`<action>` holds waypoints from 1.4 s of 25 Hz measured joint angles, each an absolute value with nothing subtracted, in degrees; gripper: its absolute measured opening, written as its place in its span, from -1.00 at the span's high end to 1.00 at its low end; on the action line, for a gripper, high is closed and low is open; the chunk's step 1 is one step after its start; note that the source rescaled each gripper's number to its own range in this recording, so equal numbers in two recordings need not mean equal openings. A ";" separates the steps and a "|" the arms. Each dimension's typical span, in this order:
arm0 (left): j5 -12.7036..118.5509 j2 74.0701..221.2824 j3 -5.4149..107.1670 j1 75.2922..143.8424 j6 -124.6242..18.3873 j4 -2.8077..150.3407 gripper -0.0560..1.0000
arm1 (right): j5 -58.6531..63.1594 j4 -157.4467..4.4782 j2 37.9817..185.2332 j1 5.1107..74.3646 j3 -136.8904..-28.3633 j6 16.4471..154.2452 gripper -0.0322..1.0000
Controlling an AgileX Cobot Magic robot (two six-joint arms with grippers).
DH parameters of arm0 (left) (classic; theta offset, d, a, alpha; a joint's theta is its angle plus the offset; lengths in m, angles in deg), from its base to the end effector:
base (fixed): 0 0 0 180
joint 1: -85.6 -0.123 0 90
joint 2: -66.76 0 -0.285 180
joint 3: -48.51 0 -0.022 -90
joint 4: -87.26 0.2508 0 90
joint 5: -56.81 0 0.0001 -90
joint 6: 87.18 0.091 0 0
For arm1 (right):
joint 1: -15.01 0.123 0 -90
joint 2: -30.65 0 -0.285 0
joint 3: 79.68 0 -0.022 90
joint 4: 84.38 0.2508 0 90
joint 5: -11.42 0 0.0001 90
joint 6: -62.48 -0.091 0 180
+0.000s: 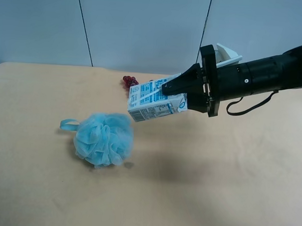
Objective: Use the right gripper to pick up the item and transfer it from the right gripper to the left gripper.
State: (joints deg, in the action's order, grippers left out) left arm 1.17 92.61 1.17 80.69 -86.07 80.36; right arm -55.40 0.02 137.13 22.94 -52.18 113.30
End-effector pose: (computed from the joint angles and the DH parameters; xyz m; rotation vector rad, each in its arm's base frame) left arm 0.0485 -0.0049 0.2842 -0.0972 2.2407 -0.0916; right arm 0.2823 0.1234 0.2073 -0.1006 2.4441 1.7041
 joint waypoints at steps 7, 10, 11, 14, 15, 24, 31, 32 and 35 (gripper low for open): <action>7.81 99.08 1.17 80.69 -74.82 60.04 -1.00 | -55.40 -0.20 137.13 22.94 -52.18 113.30 0.94; 8.46 106.14 1.21 80.69 -65.53 48.49 -1.00 | -55.40 -0.20 137.13 22.94 -52.18 113.37 0.94; 8.55 108.31 1.21 80.69 -62.55 45.39 -1.00 | -55.40 -0.20 137.13 22.94 -52.18 113.50 0.94; 8.67 115.87 1.21 80.69 -51.70 34.64 -1.00 | -55.40 -0.20 137.13 22.94 -52.18 113.99 0.94; 8.47 118.51 1.21 80.69 -48.63 30.72 -1.00 | -55.40 -0.20 137.13 22.94 -52.18 114.36 0.94; -5.47 141.17 1.27 80.69 -22.14 3.21 -1.00 | -55.40 -0.20 137.13 22.94 -52.18 114.79 0.94; -11.94 155.86 1.42 80.69 -14.29 -3.90 -1.00 | -55.40 1.54 137.13 22.94 -52.18 114.83 0.94; -11.94 157.38 1.96 80.69 -14.01 -3.90 -1.00 | -55.40 1.66 137.13 23.05 -52.18 114.83 0.94; -11.94 161.47 4.22 80.69 -13.83 -4.19 -1.00 | -55.27 2.11 137.13 24.98 -52.18 115.56 0.94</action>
State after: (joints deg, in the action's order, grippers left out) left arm -11.94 161.47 4.22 80.69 -13.83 -4.19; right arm -55.27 2.11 137.13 24.98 -52.18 115.56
